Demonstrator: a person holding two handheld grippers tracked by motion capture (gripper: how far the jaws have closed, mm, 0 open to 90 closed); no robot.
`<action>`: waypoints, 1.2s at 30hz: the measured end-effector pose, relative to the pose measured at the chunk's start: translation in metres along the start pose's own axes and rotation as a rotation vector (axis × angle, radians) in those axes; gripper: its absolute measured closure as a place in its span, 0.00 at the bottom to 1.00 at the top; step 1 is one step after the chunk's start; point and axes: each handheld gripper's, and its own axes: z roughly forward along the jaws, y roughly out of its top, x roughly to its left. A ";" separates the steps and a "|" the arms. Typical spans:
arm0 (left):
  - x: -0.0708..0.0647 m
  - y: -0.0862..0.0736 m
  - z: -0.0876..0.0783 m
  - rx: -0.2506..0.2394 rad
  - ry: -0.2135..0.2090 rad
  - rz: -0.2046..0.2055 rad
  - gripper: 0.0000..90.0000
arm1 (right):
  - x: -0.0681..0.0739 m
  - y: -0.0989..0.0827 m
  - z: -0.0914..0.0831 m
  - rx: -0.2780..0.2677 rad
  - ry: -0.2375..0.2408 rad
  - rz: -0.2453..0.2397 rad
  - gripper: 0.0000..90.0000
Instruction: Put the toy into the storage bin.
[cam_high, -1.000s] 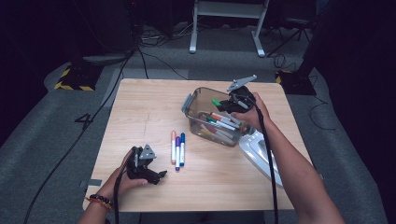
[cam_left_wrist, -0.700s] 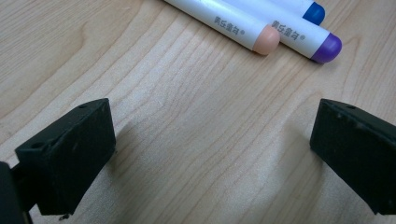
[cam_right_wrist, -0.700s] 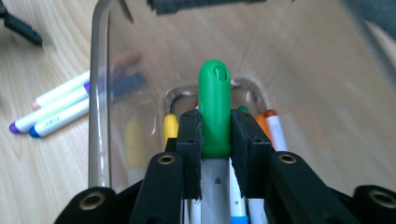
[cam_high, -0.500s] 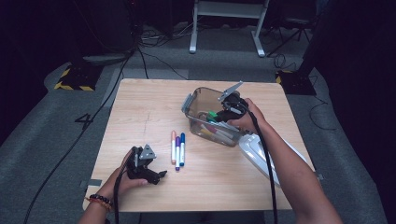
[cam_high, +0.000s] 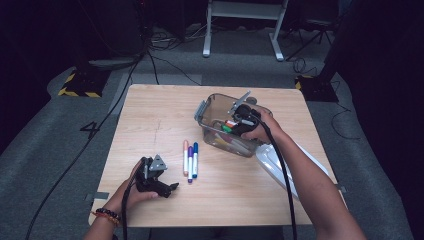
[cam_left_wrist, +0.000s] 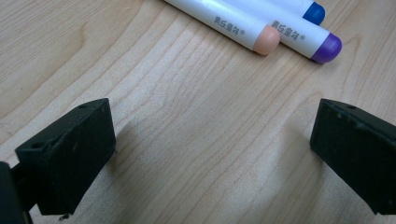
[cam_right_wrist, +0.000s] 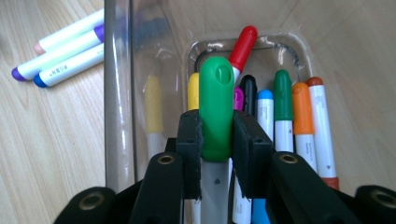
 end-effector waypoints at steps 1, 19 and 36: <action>0.000 0.000 0.000 0.000 0.000 0.000 0.00 | 0.000 0.000 0.000 0.001 -0.014 0.005 0.76; 0.000 0.000 0.000 0.000 0.000 0.000 0.01 | 0.012 -0.022 -0.041 -0.348 -0.183 0.138 0.36; -0.001 -0.001 -0.001 -0.001 0.001 0.001 0.01 | 0.079 -0.081 -0.081 -0.484 -0.256 0.101 0.34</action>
